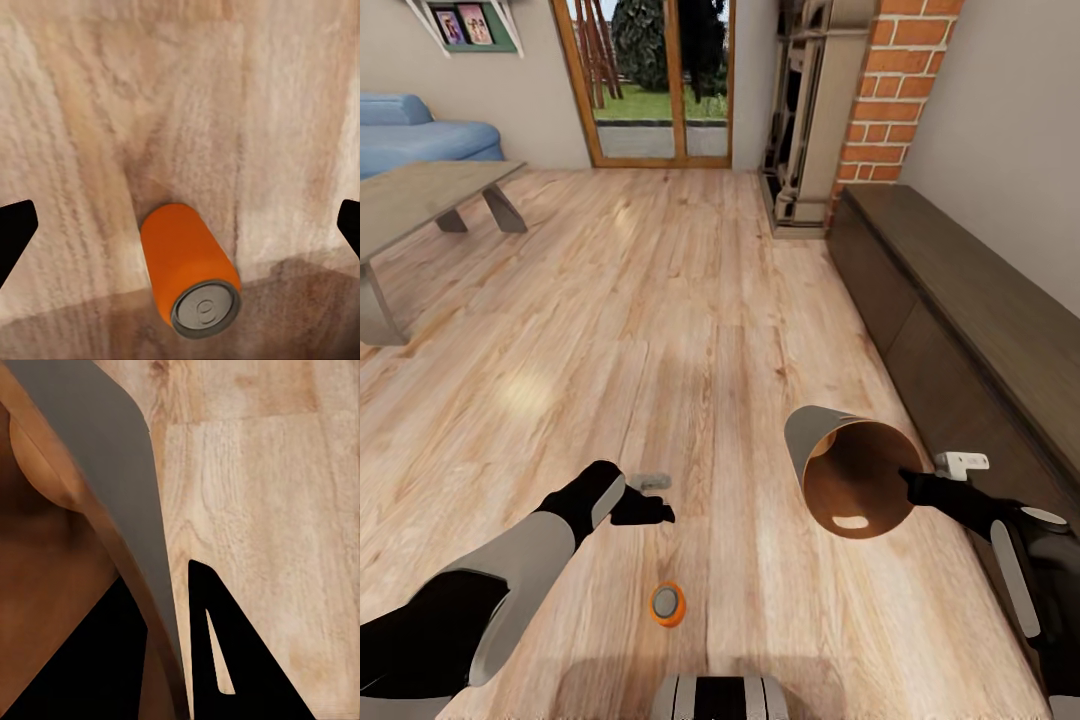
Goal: Put the three can of soda from the living room inside the tash can in the kitchen.
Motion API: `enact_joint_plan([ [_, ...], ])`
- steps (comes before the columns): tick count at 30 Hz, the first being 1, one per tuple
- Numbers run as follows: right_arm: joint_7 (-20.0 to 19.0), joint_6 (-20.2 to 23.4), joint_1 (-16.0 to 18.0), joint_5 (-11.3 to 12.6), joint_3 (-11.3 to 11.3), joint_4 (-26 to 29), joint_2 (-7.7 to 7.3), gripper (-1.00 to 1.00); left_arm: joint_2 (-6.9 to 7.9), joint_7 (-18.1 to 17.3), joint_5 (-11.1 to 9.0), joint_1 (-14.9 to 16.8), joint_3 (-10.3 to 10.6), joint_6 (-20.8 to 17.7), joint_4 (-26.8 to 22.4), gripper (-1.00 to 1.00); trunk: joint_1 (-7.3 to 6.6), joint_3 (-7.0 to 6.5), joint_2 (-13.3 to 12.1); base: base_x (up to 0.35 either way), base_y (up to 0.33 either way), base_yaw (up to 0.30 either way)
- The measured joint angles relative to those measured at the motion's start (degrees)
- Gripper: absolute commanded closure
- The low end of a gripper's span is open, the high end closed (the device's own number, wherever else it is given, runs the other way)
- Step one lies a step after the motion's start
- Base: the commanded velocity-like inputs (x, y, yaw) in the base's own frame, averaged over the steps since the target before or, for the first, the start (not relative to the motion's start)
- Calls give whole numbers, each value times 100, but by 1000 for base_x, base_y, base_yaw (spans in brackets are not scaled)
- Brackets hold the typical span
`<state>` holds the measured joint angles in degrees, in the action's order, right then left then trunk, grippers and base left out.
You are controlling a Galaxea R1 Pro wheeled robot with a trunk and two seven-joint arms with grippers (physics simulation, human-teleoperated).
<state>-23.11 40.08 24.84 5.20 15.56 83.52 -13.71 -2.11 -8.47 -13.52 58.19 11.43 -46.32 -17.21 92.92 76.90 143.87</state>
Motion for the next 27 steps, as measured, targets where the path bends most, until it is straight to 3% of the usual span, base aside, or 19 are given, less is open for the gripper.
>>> enact_joint_plan([
  [4,0,-2,0,0,0,4,0,100,-6,2,0,-1,0,0,0,-100,10,125,5,0,0,0],
  [9,-12,-3,3,16,13,20,-34,100,-33,6,-8,-1,0,8,-2,-100,10,145,6,0,0,0],
  [15,-26,99,36,48,96,516,-60,100,-88,16,-17,-19,0,16,-2,-100,9,151,6,0,0,0],
  [19,-41,555,245,41,185,698,-81,100,-137,20,-19,-112,0,17,-9,-100,9,151,6,0,0,0],
  [27,-36,713,696,-3,232,722,-221,100,-149,21,-19,-148,0,18,-11,-100,10,151,6,0,0,0],
])
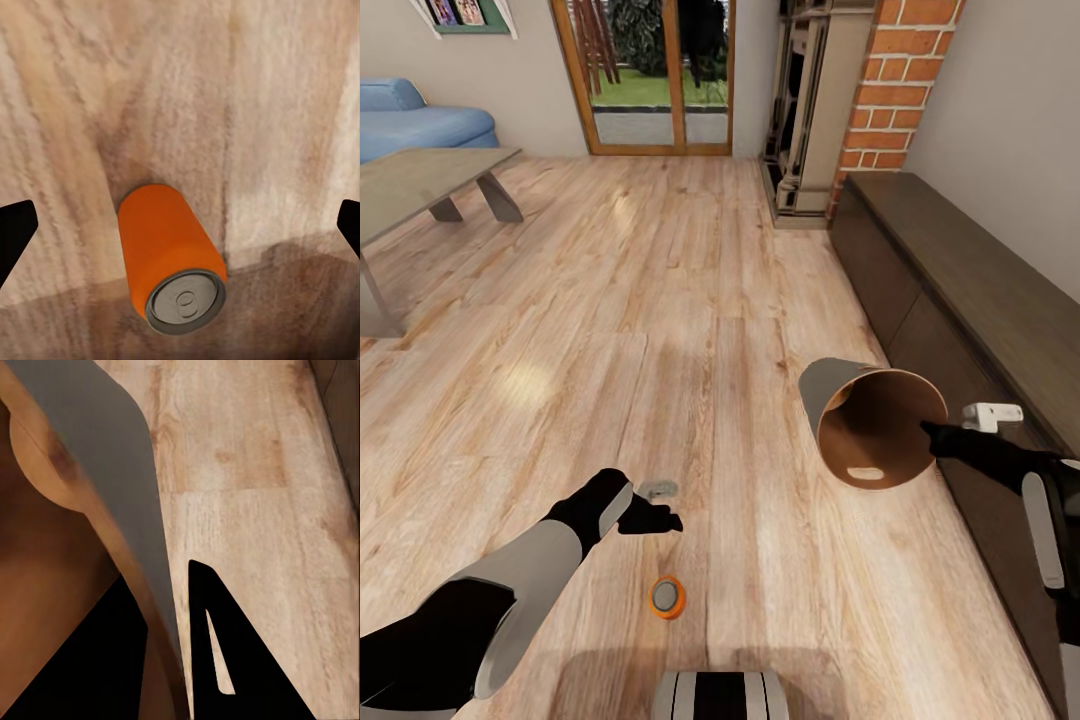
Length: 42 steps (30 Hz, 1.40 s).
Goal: Put the three can of soda from the living room inside the tash can in the kitchen.
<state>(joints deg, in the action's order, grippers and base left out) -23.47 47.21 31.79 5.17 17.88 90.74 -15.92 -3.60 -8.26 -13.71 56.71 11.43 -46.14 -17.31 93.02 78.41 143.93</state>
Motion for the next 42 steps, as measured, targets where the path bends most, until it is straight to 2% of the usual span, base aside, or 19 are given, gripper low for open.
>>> enact_joint_plan([
  [3,-5,81,199,-1,-4,12,-80,100,0,3,0,-1,0,-1,0,-100,-1,0,0,0,0,0],
  [4,-12,273,305,30,-8,10,-139,100,-1,6,0,-2,0,0,0,-100,0,0,0,0,0,0],
  [8,-9,420,455,-60,-5,10,-225,100,0,8,0,-2,0,-1,-1,-100,0,0,0,0,0,0],
  [11,-14,516,601,9,-35,12,-272,100,-1,8,0,-2,0,0,0,-100,0,0,0,0,0,0],
  [15,20,784,806,-42,-173,3,-284,100,-1,9,0,-2,0,0,0,-100,0,1,0,0,0,0],
  [17,54,1028,1024,-128,-332,2,-286,100,-1,9,0,-2,0,0,0,-100,0,0,0,0,0,0],
  [19,52,1157,1108,18,-401,3,-287,100,-1,6,0,-2,0,0,0,-100,0,1,0,0,0,0],
  [21,58,1245,1185,12,-456,3,-282,100,-1,3,0,-2,0,0,0,-100,0,0,0,0,0,0],
  [24,68,1255,1237,-146,-560,-4,-264,100,-1,2,1,-2,0,-5,0,-100,9,67,3,0,0,0],
  [28,65,1277,1258,-11,-684,-1,-259,100,2,-6,2,-2,2,-8,0,-100,19,171,9,0,0,0],
  [33,72,1255,1263,-167,-709,-5,-270,100,7,-13,2,-2,8,-9,0,-100,32,322,15,0,0,0],
  [36,66,1267,1264,-84,-715,-1,-276,100,2,-10,1,-2,26,-9,0,-100,40,415,20,0,0,0],
  [42,68,1261,1265,-119,-715,1,-279,100,-2,-3,2,-2,64,-10,0,-100,39,470,20,0,0,0],
])
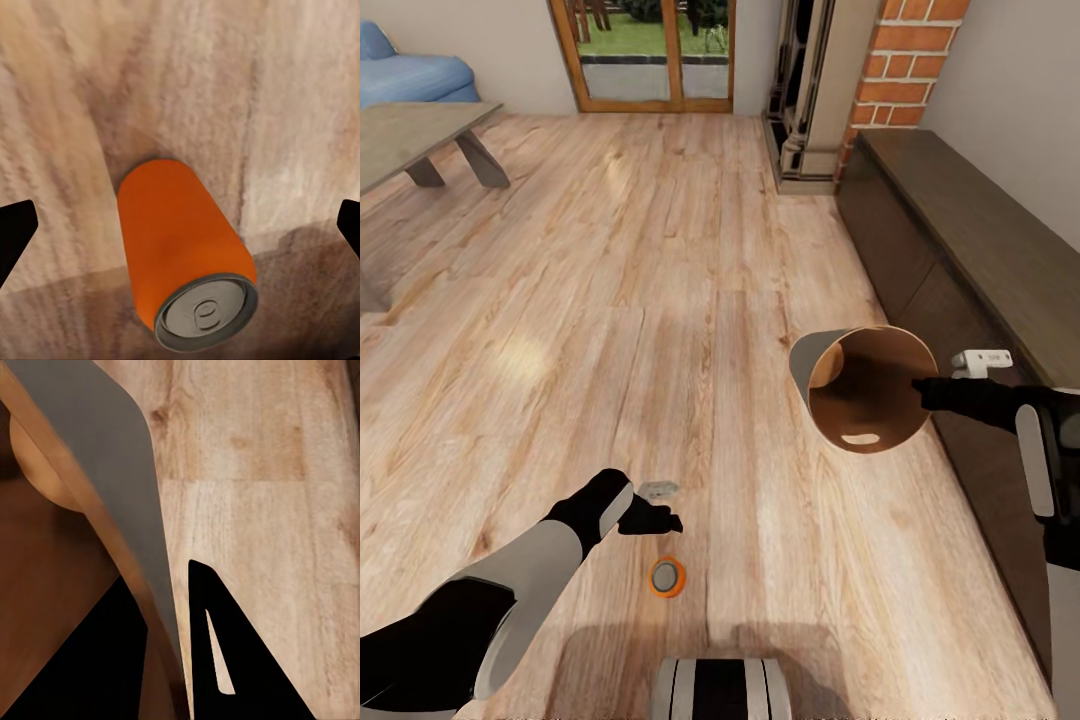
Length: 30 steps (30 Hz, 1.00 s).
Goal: Put the three can of soda from the living room inside the tash can in the kitchen.
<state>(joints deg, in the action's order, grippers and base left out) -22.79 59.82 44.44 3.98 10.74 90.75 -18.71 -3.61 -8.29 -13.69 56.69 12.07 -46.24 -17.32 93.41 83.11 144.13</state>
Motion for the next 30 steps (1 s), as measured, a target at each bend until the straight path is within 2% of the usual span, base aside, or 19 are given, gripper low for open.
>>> enact_joint_plan([
  [8,0,0,1,9,0,1,-2,100,-12,0,-3,0,5,6,0,-100,0,38,0,-17,0,0],
  [16,-1,2,1,31,0,1,-2,100,-31,3,-3,0,6,1,0,-100,0,41,0,-170,0,0],
  [30,-1,3,1,41,-9,1,4,100,-43,3,-2,0,6,4,0,-100,0,41,0,-21,0,0],
])
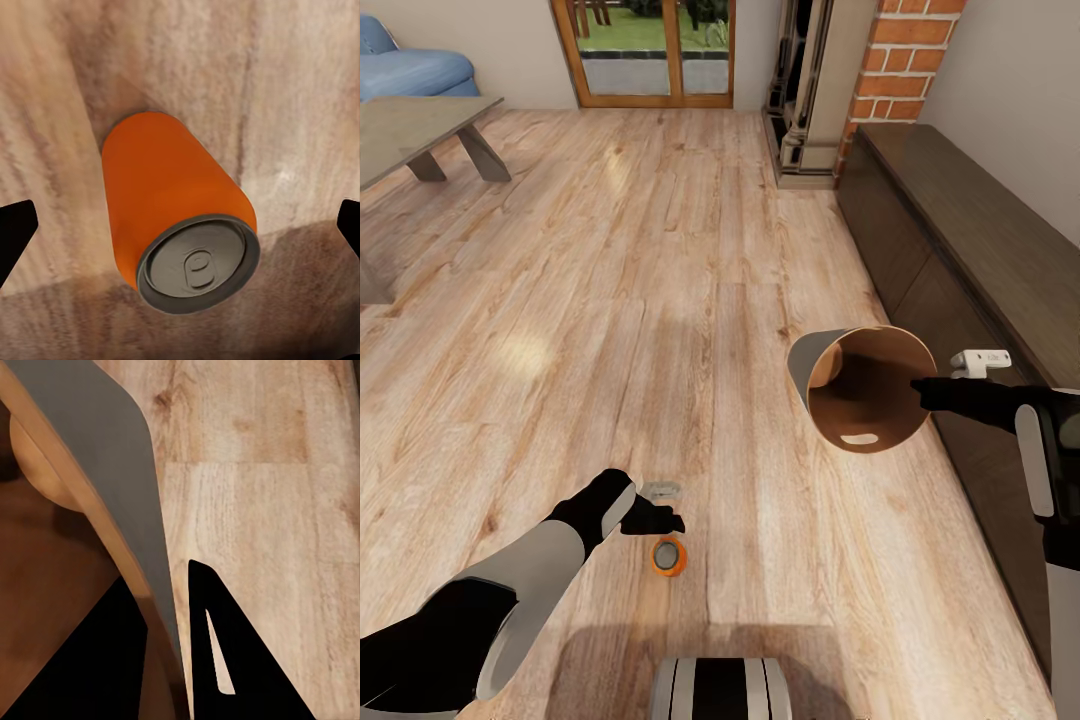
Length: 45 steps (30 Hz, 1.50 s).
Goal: Put the three can of soda from the living room inside the tash can in the kitchen.
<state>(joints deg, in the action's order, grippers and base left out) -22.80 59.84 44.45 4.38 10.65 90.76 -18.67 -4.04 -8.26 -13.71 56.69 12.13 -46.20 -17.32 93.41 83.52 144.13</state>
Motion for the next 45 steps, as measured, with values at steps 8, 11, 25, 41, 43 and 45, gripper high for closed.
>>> enact_joint_plan([
  [8,-4,2,-2,13,1,0,-5,100,-16,0,0,0,0,-3,0,-100,0,0,0,-151,0,0],
  [11,-5,-2,-3,-12,0,0,-4,100,-17,0,0,0,0,-3,0,-100,0,0,0,-26,0,0],
  [25,-9,0,-8,-1,0,0,3,100,-18,0,0,0,0,-3,0,-100,0,0,0,-2,0,0],
  [41,-9,0,-9,-1,-15,0,18,100,-18,-41,-8,-94,0,228,-57,-100,0,29,0,37,0,0],
  [43,-13,-1,-9,-5,-14,0,19,100,-18,-38,-8,-95,0,231,-56,-100,0,31,0,4,0,0],
  [45,-15,-2,-9,-9,-13,0,20,100,-18,-35,-8,-96,0,233,-59,-100,0,34,0,2,0,0],
])
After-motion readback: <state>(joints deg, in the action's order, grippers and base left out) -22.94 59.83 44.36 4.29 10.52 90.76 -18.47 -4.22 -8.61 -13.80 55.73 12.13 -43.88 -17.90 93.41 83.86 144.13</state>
